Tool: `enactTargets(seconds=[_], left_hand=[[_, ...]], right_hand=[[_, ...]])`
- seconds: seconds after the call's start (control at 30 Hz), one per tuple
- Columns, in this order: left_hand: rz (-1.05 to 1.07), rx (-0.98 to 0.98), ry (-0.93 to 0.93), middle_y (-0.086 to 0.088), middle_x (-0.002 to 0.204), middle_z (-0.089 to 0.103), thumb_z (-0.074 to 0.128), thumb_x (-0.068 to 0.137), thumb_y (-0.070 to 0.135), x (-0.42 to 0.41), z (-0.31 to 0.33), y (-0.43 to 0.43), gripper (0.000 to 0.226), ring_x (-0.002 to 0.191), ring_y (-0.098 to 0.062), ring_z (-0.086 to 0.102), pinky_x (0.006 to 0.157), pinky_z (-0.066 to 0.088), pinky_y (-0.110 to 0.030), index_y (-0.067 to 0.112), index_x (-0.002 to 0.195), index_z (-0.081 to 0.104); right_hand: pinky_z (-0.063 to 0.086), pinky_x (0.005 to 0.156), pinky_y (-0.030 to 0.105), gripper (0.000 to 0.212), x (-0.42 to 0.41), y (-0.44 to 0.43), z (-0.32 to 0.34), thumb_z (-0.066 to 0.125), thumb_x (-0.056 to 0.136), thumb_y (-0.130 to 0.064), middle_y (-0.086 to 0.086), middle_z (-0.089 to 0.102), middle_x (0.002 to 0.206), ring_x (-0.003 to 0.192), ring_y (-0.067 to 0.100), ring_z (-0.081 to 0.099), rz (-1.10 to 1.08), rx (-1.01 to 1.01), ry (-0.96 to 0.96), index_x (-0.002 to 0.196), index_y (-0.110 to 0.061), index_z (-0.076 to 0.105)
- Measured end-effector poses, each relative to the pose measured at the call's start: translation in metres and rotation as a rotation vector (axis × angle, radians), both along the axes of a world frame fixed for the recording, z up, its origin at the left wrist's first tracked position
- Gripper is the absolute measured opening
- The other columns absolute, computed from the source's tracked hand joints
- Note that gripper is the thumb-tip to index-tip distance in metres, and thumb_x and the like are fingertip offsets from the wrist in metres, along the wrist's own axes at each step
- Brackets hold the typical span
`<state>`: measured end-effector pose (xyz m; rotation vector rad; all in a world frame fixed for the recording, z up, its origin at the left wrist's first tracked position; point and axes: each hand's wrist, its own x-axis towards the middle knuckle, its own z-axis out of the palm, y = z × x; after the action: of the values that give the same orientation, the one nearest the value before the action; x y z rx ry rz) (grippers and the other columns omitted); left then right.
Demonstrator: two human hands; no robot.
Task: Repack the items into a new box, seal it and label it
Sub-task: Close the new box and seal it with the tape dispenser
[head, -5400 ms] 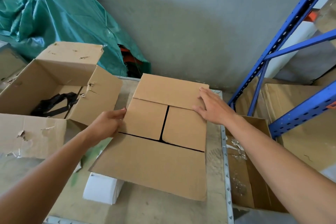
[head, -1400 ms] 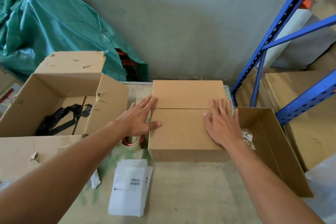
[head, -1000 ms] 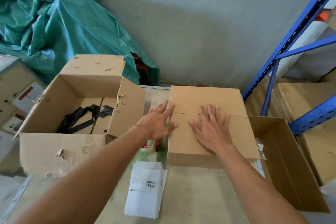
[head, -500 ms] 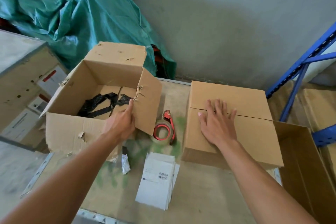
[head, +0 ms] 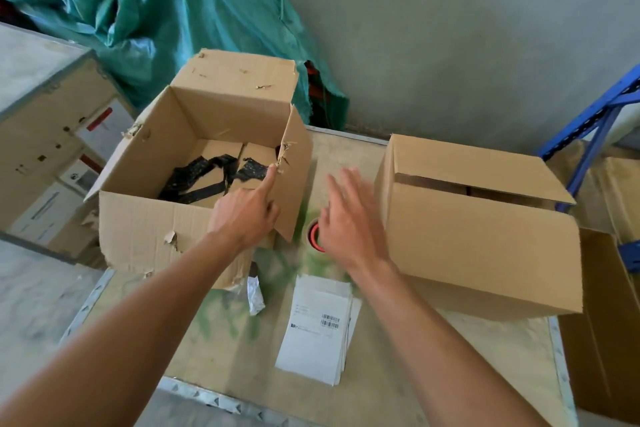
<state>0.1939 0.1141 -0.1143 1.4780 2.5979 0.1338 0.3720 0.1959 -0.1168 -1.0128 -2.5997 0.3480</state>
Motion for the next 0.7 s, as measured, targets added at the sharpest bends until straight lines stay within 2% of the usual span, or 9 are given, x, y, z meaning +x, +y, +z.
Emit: enactTargets(seconds=[0.07,0.13,0.23,0.33,0.47,0.7], left_hand=[[-0.003,0.014,0.029,0.003,0.060,0.047,0.037,0.102,0.036,-0.002,-0.004,-0.002,0.067,0.049,-0.016,0.047,0.044,0.030,-0.028,0.031,0.162,0.009],[-0.003,0.023,0.030,0.000,0.060,0.049,0.038,0.101,0.034,-0.003,-0.006,-0.003,0.067,0.048,-0.017,0.048,0.045,0.032,-0.028,0.031,0.161,0.010],[-0.009,0.034,0.032,-0.001,0.062,0.053,0.038,0.101,0.034,-0.006,-0.008,-0.002,0.067,0.050,-0.020,0.051,0.047,0.036,-0.029,0.031,0.161,0.009],[-0.014,0.041,0.043,-0.002,0.065,0.057,0.037,0.101,0.035,-0.007,-0.013,-0.002,0.066,0.052,-0.022,0.053,0.047,0.040,-0.030,0.031,0.161,0.009],[-0.031,0.041,0.033,-0.002,0.067,0.060,0.037,0.101,0.034,-0.008,-0.013,-0.003,0.067,0.054,-0.024,0.057,0.052,0.050,-0.033,0.031,0.161,0.009],[-0.035,0.026,0.005,-0.003,0.070,0.062,0.036,0.102,0.036,-0.009,-0.012,-0.003,0.067,0.057,-0.024,0.060,0.056,0.054,-0.034,0.032,0.161,0.005]], right_hand=[[0.030,0.119,0.052,0.059,-0.018,-0.017,-0.024,0.055,0.093,-0.012,0.021,0.036,0.157,0.149,0.037,0.026,-0.026,-0.119,-0.001,0.150,-0.003,0.039],[0.031,0.117,0.052,0.069,-0.028,-0.022,-0.045,0.062,0.093,-0.029,0.021,0.027,0.158,0.147,0.040,0.026,-0.239,-0.322,-0.068,0.151,-0.009,0.030],[0.024,0.118,0.058,0.111,-0.030,-0.017,-0.071,0.071,0.082,-0.062,0.030,0.014,0.161,0.148,0.046,0.019,-0.479,-0.507,-0.257,0.158,-0.015,0.006],[0.036,0.112,0.051,0.134,-0.032,-0.009,-0.087,0.077,0.072,-0.068,0.025,0.027,0.158,0.141,0.042,0.033,-0.525,-0.556,-0.275,0.159,-0.015,-0.009],[0.044,0.104,0.048,0.138,-0.036,-0.004,-0.097,0.081,0.067,-0.064,0.018,0.029,0.153,0.134,0.041,0.038,-0.542,-0.601,-0.246,0.160,-0.013,-0.006],[0.044,0.102,0.046,0.136,-0.023,-0.020,-0.085,0.081,0.059,-0.069,0.015,0.038,0.144,0.128,0.041,0.045,-0.529,-0.642,-0.098,0.159,-0.016,0.007]])
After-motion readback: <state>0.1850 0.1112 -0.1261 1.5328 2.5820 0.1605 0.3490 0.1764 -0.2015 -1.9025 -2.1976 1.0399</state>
